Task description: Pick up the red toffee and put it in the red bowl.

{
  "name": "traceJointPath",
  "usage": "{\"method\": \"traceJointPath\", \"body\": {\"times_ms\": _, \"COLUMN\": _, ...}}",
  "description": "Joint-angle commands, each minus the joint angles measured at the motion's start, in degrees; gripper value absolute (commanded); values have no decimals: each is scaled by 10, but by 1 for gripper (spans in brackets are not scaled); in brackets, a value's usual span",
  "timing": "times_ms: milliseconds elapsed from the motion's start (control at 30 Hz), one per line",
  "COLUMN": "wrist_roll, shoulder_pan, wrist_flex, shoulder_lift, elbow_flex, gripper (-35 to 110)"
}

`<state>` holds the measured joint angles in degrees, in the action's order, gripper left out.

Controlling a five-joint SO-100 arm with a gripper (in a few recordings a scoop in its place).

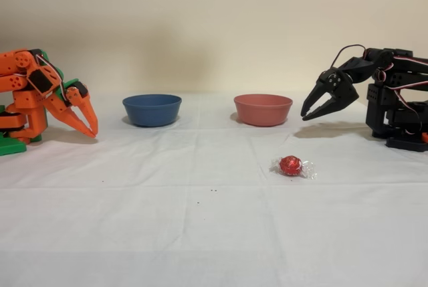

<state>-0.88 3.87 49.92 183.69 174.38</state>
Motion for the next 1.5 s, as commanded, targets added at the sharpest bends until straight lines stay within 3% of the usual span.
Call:
{"method": "traceJointPath", "body": {"times_ms": 0, "wrist_roll": -53, "shoulder_pan": 4, "wrist_flex": -16, "shoulder_lift": -10, "elbow_flex": 4, "gripper": 1}}
{"method": "traceJointPath", "body": {"times_ms": 500, "wrist_roll": -127, "shoulder_pan": -7, "wrist_flex": -11, "shoulder_lift": -248, "elbow_flex": -280, "gripper": 1}}
{"method": "traceJointPath", "body": {"times_ms": 1033, "wrist_roll": -150, "shoulder_pan": -220, "wrist_flex": 159, "shoulder_lift": -404, "elbow_flex": -555, "gripper": 1}}
{"method": "traceJointPath", "body": {"times_ms": 1467, "wrist_roll": -216, "shoulder_pan": -279, "wrist_flex": 172, "shoulder_lift": -548, "elbow_flex": -624, "gripper": 1}}
